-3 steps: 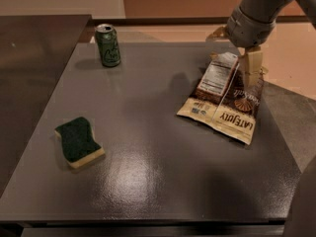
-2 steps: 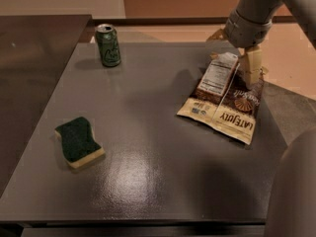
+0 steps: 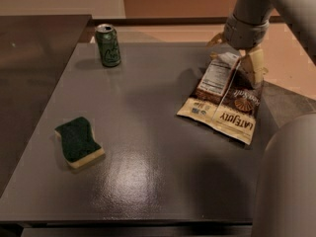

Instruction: Move brown chip bag near sponge

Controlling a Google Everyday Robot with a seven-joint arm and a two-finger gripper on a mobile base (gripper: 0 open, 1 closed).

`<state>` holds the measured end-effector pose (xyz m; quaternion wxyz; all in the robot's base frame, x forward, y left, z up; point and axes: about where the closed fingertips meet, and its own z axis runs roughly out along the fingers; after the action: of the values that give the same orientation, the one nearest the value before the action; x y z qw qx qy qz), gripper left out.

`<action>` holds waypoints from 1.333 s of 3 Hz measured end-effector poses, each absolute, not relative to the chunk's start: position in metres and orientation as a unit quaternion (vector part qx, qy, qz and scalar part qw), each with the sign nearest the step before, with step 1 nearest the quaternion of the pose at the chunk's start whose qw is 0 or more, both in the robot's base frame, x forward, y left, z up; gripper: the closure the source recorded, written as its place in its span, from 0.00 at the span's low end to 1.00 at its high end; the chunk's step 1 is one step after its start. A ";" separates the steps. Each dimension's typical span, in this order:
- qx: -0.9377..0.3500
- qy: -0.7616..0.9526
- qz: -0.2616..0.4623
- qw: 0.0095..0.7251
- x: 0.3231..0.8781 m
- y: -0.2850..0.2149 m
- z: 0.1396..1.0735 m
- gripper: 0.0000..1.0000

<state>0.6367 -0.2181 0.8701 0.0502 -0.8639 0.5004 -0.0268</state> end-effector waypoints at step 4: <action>-0.880 0.472 -0.010 0.047 0.620 -0.206 0.878 0.88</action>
Offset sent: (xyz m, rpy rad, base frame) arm -0.0462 -0.0041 0.0070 -0.0530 0.1548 0.0841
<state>0.6202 -0.2057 0.8776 0.0467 -0.8802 0.4723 -0.0100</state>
